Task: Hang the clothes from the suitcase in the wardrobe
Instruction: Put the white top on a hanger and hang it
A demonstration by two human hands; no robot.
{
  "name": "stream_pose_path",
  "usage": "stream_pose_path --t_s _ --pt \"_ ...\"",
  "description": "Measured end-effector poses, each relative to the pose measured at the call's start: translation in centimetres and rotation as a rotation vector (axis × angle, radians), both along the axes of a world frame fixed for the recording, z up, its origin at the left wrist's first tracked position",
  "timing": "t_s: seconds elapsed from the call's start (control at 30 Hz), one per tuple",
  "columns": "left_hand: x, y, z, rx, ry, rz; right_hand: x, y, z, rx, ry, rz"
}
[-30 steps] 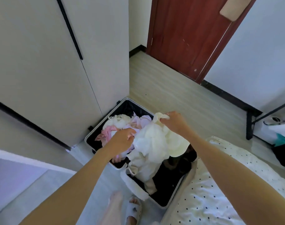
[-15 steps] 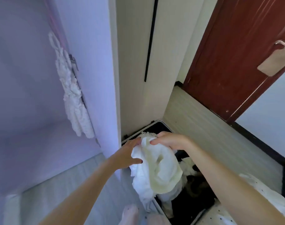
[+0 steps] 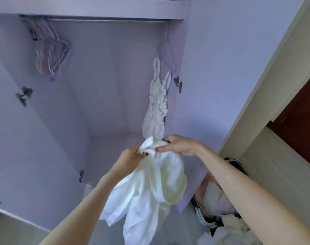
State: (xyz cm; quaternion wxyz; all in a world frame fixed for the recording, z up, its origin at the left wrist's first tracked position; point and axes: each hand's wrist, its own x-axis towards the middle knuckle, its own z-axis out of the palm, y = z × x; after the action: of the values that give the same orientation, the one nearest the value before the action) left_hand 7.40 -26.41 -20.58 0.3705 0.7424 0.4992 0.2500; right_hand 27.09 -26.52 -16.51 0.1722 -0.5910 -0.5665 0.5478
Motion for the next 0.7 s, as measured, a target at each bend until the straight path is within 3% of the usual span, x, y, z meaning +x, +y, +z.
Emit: stream_pose_path --t_s 0.1,0.23,0.4,0.5,0.6,0.7 --pt "-2.2 2.8 1.4 0.062 -0.047 0.107 -2.1 2.9 0.4 0.024 -0.028 0.092" --pt "-3.3 7.1 3.6 0.186 -0.100 0.167 -3.8 8.0 -0.6 0.161 -0.232 0.186" --pt "-4.4 14.4 5.8 0.274 -0.123 0.225 -3.6 15.8 -2.4 0.323 -0.535 0.127" --pt "-5.6 17.9 7.5 0.297 -0.244 0.346 -2.1 19.8 -3.8 0.286 -0.639 0.042" --pt "-6.9 20.8 8.8 0.260 -0.360 0.450 -1.3 23.3 -5.1 0.139 -0.495 0.008" --pt "-8.2 22.7 9.0 0.244 -0.349 0.507 -2.0 25.9 -5.3 -0.011 -0.169 -0.250"
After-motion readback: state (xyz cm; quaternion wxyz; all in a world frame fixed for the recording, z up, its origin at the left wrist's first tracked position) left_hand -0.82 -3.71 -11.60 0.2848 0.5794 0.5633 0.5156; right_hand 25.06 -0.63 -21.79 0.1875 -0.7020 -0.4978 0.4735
